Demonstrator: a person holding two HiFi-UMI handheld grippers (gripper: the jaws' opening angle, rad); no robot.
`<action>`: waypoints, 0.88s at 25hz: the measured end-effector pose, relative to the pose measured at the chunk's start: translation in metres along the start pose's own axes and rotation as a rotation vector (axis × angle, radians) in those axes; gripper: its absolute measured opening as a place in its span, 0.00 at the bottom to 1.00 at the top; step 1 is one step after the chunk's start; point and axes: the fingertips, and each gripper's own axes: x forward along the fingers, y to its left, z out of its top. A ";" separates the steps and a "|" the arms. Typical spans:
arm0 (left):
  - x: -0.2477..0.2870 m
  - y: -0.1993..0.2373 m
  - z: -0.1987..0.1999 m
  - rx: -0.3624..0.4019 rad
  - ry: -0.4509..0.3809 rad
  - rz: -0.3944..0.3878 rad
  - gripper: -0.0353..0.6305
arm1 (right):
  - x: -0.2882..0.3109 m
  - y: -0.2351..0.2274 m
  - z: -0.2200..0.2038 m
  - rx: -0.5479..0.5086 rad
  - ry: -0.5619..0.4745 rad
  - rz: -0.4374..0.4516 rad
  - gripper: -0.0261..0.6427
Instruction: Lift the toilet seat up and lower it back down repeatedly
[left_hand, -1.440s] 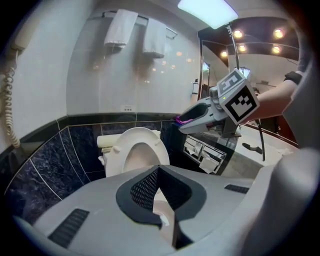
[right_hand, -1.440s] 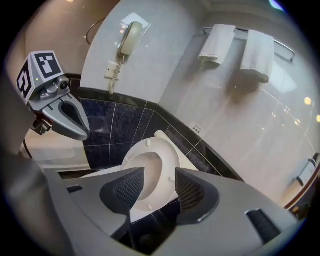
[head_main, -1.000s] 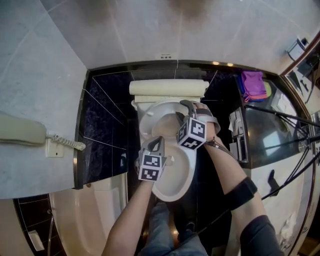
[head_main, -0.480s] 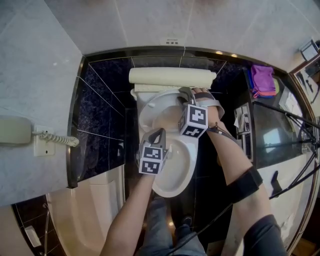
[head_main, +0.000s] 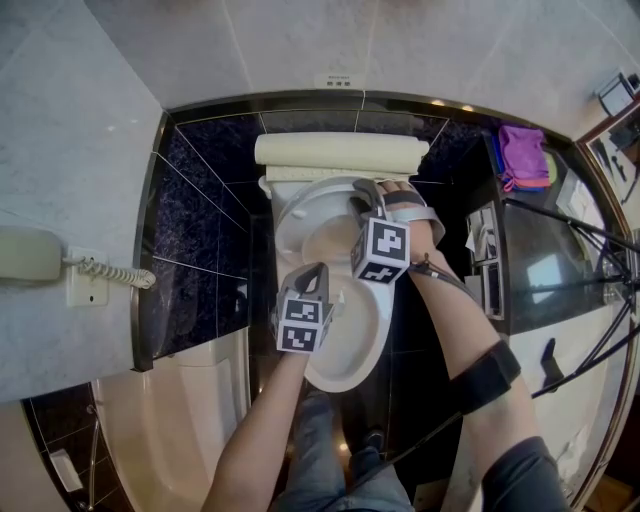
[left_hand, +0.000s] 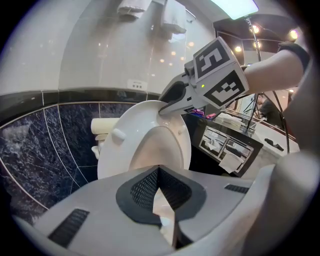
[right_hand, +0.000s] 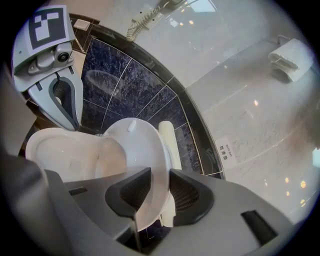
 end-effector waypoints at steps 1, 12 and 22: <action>-0.002 -0.002 -0.003 -0.003 0.002 0.002 0.04 | -0.005 0.003 0.001 0.001 -0.005 -0.003 0.24; -0.027 -0.033 -0.040 -0.018 0.016 0.034 0.04 | -0.072 0.058 0.016 -0.018 -0.068 -0.053 0.21; -0.064 -0.061 -0.089 -0.049 0.012 0.080 0.04 | -0.139 0.152 0.028 -0.035 -0.109 -0.079 0.19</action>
